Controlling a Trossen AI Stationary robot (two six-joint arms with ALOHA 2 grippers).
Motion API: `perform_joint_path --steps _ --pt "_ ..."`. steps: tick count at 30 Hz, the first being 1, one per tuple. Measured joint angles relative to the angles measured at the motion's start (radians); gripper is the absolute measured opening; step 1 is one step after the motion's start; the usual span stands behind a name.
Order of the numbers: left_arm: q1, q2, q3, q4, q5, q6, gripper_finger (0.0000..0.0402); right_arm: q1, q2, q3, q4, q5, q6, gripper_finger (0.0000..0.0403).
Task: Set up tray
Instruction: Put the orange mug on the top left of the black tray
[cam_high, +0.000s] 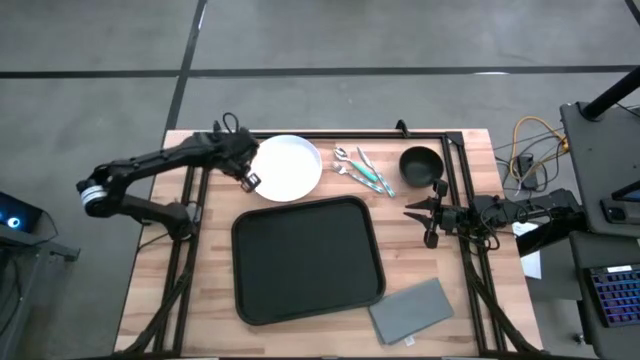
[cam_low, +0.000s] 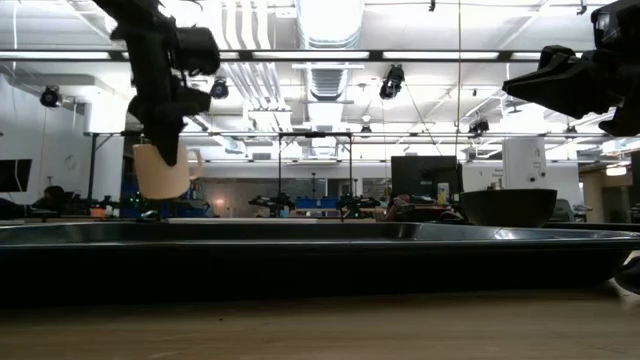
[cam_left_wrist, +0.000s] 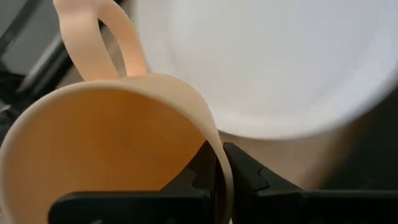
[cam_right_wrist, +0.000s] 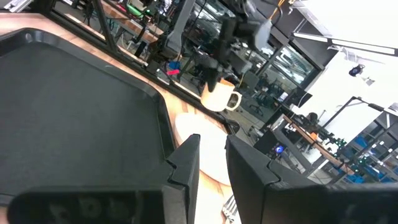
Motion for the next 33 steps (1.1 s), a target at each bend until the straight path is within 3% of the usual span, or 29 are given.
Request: perform_joint_path --steps 11,17,24,33 --pt "-0.395 -0.010 0.000 -0.004 0.030 -0.201 0.0000 0.000 0.000 0.000 0.000 0.000 0.000 0.0068" --pt "-0.560 0.000 0.000 -0.004 0.030 -0.330 0.0000 0.000 0.000 0.000 0.000 0.000 0.000 0.0068" --pt "-0.668 0.000 -0.009 -0.026 0.034 -0.457 0.0000 0.000 0.000 0.000 0.000 0.000 0.000 0.0068" --pt "-0.709 0.000 -0.117 0.012 0.095 -0.554 0.0000 0.000 0.000 0.000 0.000 0.000 0.000 0.0068"
